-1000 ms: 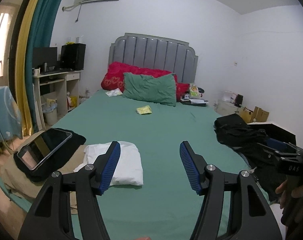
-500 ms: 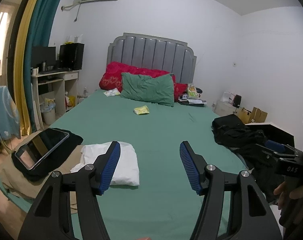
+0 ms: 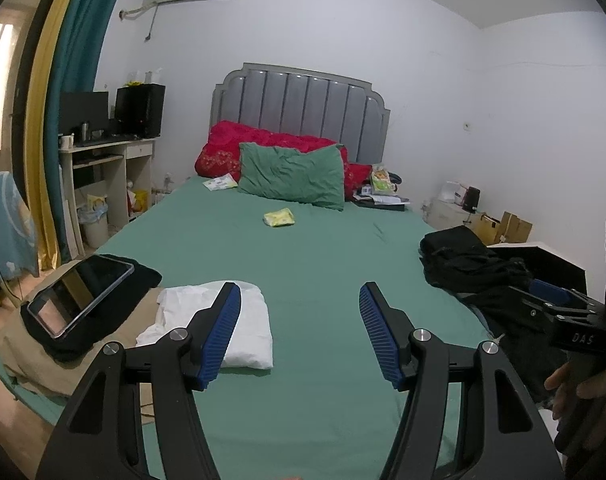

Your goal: Fold large clothes

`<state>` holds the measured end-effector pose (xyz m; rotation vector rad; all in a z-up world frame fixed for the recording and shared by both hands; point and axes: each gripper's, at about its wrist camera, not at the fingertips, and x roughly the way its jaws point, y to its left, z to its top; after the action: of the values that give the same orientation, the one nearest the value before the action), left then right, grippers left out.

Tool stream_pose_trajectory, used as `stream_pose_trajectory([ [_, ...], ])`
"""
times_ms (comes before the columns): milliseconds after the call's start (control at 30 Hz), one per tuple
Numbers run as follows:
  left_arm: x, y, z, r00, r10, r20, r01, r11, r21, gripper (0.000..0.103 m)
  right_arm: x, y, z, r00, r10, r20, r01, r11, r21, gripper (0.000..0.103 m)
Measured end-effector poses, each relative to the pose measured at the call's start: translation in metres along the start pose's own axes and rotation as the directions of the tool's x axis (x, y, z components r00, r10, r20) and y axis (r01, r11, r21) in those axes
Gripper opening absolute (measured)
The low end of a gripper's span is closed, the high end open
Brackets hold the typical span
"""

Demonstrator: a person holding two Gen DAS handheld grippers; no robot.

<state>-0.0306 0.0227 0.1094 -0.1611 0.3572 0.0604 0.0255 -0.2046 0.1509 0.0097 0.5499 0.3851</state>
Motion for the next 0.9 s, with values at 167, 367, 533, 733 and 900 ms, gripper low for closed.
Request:
stream_pose_trajectory([
  [167, -0.0007, 0.0021, 0.0009, 1.0, -0.007, 0.0, 0.007, 1.0, 0.003, 0.065, 0.0001, -0.0003, -0.0011, 1.0, -0.003, 0.0, 0.003, 1.0, 0.0, 0.102],
  [367, -0.0011, 0.0031, 0.0017, 1.0, -0.002, -0.003, 0.002, 1.0, 0.006, 0.065, 0.0001, 0.0001, -0.0013, 1.0, -0.002, -0.001, 0.002, 1.0, 0.0, 0.102],
  [533, -0.0013, 0.0027, 0.0017, 1.0, -0.001, -0.003, 0.001, 1.0, 0.007, 0.065, -0.001, -0.0006, -0.0043, 1.0, 0.0, -0.005, 0.0, 1.0, 0.0, 0.102],
  [733, -0.0011, 0.0034, 0.0021, 1.0, -0.002, -0.003, 0.002, 1.0, 0.007, 0.065, -0.0004, 0.0002, -0.0054, 1.0, 0.002, -0.01, -0.002, 1.0, -0.004, 0.102],
  [900, -0.0009, 0.003, 0.0021, 1.0, -0.001, -0.004, 0.001, 1.0, 0.007, 0.065, -0.0001, 0.0006, -0.0054, 1.0, 0.001, -0.01, -0.001, 1.0, -0.004, 0.102],
])
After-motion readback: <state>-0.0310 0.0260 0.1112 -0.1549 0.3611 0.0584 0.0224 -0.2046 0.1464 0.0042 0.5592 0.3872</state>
